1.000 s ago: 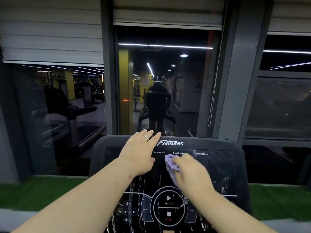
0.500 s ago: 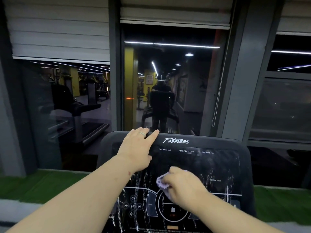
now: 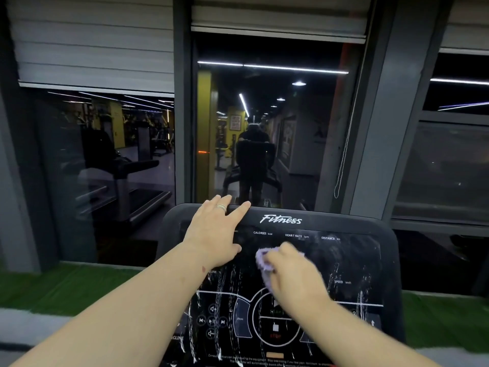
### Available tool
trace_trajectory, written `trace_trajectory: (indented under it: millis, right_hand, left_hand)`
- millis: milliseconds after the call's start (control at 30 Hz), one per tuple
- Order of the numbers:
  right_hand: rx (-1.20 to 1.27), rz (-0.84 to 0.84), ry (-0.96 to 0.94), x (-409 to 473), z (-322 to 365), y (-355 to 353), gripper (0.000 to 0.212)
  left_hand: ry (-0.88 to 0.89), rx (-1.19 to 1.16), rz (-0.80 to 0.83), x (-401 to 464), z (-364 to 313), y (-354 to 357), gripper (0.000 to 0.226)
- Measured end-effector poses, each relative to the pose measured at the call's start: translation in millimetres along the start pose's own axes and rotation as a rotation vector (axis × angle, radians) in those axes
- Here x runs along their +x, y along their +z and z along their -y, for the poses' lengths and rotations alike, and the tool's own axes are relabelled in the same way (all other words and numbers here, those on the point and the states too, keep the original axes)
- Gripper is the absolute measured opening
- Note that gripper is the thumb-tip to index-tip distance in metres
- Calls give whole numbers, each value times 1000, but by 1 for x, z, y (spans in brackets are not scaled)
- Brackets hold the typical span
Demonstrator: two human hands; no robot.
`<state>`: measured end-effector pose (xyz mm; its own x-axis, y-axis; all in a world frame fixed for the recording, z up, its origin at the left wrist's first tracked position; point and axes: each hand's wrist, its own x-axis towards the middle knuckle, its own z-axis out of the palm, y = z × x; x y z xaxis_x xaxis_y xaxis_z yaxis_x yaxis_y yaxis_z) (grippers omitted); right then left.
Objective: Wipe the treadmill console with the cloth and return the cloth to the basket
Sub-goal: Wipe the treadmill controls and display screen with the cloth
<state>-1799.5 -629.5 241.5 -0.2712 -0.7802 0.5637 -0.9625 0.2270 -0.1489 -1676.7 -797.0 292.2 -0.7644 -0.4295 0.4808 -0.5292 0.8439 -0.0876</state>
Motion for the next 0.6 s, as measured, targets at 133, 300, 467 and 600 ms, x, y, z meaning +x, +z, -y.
trace_trajectory:
  millis: [133, 300, 467, 600]
  right_hand:
    - [-30, 170, -208, -2, 5, 6, 17]
    - [-65, 58, -48, 5, 0, 1, 11]
    - [-13, 190, -183, 5, 10, 0, 17]
    - [23, 120, -20, 10, 7, 2, 11]
  left_hand:
    - [-4, 13, 3, -2, 3, 0, 100]
    - [-8, 25, -11, -1, 6, 1, 104]
    - [7, 38, -25, 1, 7, 1, 102]
    - [9, 38, -17, 0, 8, 0, 102]
